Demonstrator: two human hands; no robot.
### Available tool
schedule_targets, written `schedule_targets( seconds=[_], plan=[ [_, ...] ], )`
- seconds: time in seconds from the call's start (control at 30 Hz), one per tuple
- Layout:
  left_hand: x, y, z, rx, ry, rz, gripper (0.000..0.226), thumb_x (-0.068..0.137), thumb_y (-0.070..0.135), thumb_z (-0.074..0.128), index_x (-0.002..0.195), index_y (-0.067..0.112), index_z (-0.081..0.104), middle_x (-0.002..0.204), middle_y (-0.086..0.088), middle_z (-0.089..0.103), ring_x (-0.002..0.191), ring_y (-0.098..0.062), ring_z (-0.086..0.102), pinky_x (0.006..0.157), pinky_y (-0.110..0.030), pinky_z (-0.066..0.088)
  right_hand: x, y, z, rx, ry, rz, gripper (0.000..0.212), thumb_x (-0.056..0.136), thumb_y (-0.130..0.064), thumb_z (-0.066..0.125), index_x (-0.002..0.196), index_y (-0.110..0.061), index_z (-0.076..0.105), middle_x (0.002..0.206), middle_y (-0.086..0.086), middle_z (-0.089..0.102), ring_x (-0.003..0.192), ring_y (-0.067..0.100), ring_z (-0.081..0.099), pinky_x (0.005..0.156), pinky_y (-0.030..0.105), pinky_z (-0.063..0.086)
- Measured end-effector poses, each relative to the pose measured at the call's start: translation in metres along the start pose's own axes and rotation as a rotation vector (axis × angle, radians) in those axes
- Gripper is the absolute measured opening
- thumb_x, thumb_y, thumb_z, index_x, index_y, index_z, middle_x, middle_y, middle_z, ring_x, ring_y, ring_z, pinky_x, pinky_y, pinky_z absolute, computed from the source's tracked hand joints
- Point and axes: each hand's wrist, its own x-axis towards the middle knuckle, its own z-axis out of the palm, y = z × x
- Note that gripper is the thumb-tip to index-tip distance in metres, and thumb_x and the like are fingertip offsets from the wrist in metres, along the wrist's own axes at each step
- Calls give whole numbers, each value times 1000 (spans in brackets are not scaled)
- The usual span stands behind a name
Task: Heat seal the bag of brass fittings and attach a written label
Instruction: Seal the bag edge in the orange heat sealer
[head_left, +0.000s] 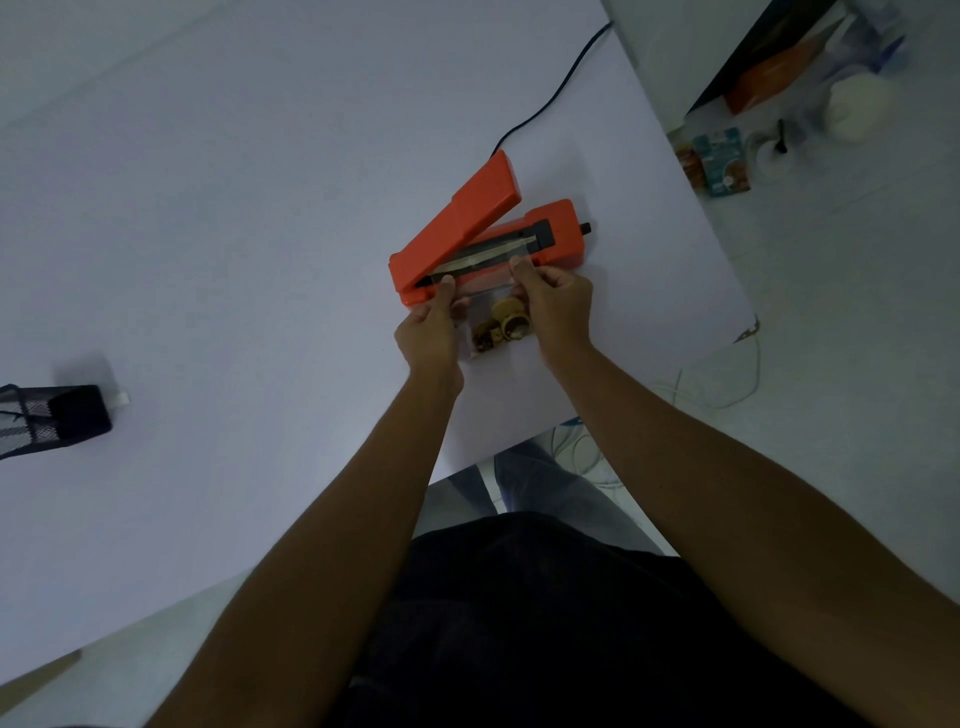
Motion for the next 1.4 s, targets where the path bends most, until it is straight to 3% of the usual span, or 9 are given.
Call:
schedule_targets(
  seconds=[0.13, 0.33, 0.63, 0.9, 1.0, 1.13, 1.2, 1.4],
  plan=[
    [1, -2, -1, -19, -30, 0, 30, 91, 34, 67, 106, 8, 69, 97, -6, 71, 76, -13, 64, 73, -25, 52, -1, 0, 0, 0, -9, 2, 34, 87, -28, 78, 79, 5, 73, 68, 10, 71, 59, 20, 66, 63, 36, 60],
    [0, -1, 2, -29, -6, -11, 24, 92, 34, 66, 102, 12, 69, 97, -4, 72, 79, -13, 66, 78, -27, 54, -3, 0, -3, 2, -23, -3, 35, 88, -30, 77, 80, 4, 73, 70, 12, 71, 61, 21, 67, 64, 36, 61],
    [0, 1, 6, -27, 39, 10, 18, 93, 32, 66, 93, 14, 69, 90, -2, 73, 73, -11, 68, 71, -22, 55, -4, -4, -1, 8, -26, 14, 29, 87, -29, 78, 75, -3, 73, 66, 6, 70, 59, 19, 66, 65, 38, 60],
    [1, 1, 6, -15, 51, 34, 16, 92, 30, 67, 89, 14, 70, 85, -2, 72, 69, -11, 67, 64, -20, 54, -8, -7, -5, -2, -39, 24, 33, 86, -35, 78, 76, -3, 74, 72, 11, 74, 65, 24, 70, 71, 48, 63],
    [1, 1, 6, -21, 62, 35, 16, 91, 29, 68, 81, 17, 69, 80, 0, 71, 69, -12, 67, 67, -22, 56, -11, -9, -9, -1, -22, 9, 32, 88, -37, 76, 69, -11, 72, 69, 7, 73, 64, 23, 70, 66, 42, 62],
    [3, 0, 7, -24, 70, 33, 17, 91, 28, 69, 78, 17, 68, 76, 1, 70, 66, -12, 65, 67, -23, 56, -17, -15, -17, -34, 94, -81, 43, 95, -35, 67, 68, -2, 65, 60, 3, 59, 53, 13, 49, 52, 26, 43],
    [3, 0, 7, -30, 76, 32, 18, 91, 29, 69, 79, 15, 68, 75, 0, 70, 65, -12, 64, 65, -23, 55, -19, -26, -23, -29, 128, -180, 40, 97, -31, 65, 65, -9, 59, 58, -2, 52, 53, 11, 43, 52, 24, 39],
    [3, -1, 9, -29, 93, 30, 18, 91, 29, 69, 80, 16, 68, 74, 2, 70, 62, -9, 65, 64, -21, 55, -28, -80, -29, -21, -19, -380, 28, 99, -21, 63, 72, -14, 59, 64, -10, 57, 61, 2, 55, 62, 17, 48]
  ],
)
